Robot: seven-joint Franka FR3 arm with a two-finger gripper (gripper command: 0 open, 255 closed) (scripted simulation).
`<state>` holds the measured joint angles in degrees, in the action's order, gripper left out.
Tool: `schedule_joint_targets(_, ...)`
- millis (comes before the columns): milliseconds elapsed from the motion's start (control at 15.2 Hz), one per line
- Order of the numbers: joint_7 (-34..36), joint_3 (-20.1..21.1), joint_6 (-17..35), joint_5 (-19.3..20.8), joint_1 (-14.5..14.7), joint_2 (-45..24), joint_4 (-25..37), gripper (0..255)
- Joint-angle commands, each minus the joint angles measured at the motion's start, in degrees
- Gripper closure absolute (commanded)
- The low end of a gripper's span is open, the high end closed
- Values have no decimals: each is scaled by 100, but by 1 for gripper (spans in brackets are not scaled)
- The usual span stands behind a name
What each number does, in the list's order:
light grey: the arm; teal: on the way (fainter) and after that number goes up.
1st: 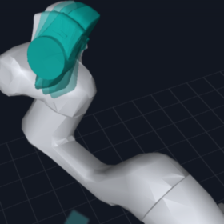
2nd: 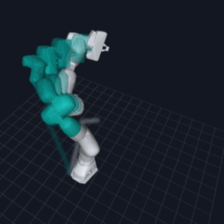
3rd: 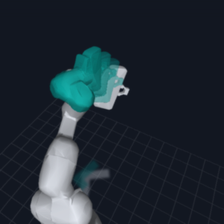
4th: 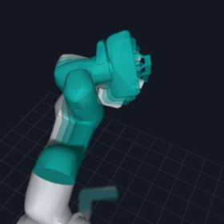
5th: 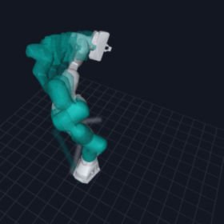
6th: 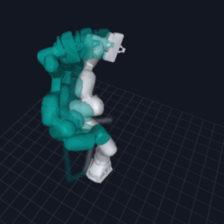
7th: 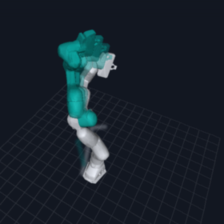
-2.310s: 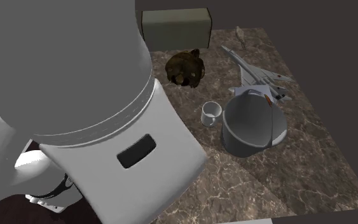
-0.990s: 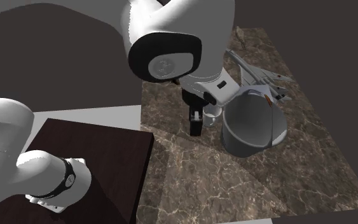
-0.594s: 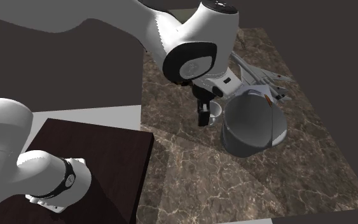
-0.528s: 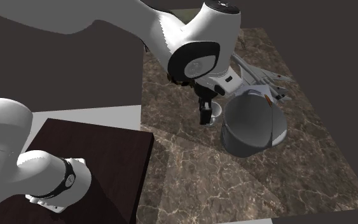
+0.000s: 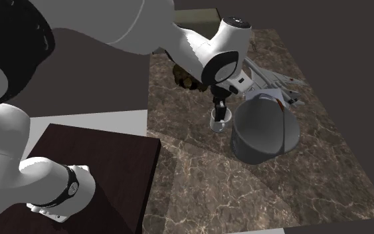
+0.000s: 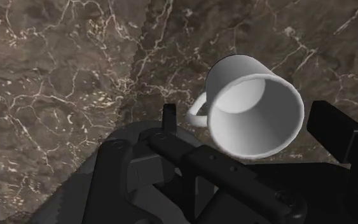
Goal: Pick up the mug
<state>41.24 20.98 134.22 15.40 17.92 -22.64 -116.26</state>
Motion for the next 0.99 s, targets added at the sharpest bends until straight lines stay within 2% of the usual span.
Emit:
schedule_joint_targets(0, 183, -51, -41, 158, 194, -443, 433, 0)
schedule_joint_targets(330, 468, -190, -177, 409, 653, -1451, 1492, 0)
schedule_joint_targets(924, 576, -332, 171, 571, 754, -1882, 1567, 0)
